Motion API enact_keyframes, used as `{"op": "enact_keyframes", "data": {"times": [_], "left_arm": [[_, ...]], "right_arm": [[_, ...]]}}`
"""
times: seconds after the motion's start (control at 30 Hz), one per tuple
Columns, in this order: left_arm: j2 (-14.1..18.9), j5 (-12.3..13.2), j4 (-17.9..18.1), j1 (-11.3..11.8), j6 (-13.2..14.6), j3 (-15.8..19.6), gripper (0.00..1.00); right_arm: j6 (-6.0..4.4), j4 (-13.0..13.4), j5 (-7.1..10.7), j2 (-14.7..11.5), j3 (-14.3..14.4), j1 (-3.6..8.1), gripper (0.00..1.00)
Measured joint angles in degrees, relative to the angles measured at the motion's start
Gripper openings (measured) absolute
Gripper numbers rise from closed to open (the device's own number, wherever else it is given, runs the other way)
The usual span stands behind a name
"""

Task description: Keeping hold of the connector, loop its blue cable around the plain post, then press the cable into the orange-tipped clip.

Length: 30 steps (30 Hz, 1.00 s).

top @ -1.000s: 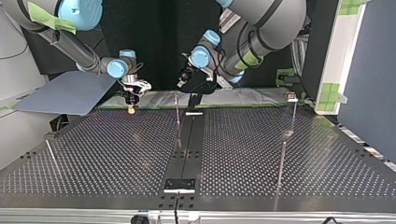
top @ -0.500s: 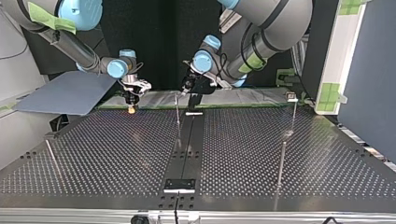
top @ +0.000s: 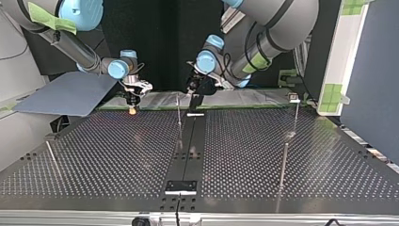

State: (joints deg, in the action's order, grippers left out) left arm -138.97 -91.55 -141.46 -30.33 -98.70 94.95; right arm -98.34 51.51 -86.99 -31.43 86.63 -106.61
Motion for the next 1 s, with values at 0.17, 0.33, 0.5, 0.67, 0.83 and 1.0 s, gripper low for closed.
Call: {"op": "enact_keyframes", "data": {"times": [0.17, 0.33, 0.5, 0.67, 0.83, 1.0], "left_arm": [[2.8, -3.0, 2.1, 0.5, 0.1, 2.9, 1.0], [5.3, -5.4, 3.7, 0.5, 0.9, 5.4, 1.0], [8.0, -8.1, 6.2, 0.1, 0.8, 8.1, 1.0], [10.5, -10.7, 8.8, -0.1, 0.3, 10.6, 1.0], [13.0, -13.2, 11.3, -0.1, 0.1, 13.1, 1.0], [15.9, -16.0, 14.2, -0.2, 0.0, 16.0, 1.0]], "right_arm": [[0.04, -0.1, -0.08, 0.0, 0.0, 0.02, 0.0], [0.02, -0.2, -0.1, 0.0, 0.0, 0.12, 0.0], [-0.01, -0.4, -0.11, 0.0, 0.0, 0.3, 0.0], [0.14, -0.8, -0.11, 0.0, 0.0, 0.45, 0.0], [0.99, -1.5, -0.76, 0.0, 0.0, 0.48, 0.0], [1.43, -1.9, -1.92, -0.1, 0.0, 0.66, 0.0]]}}
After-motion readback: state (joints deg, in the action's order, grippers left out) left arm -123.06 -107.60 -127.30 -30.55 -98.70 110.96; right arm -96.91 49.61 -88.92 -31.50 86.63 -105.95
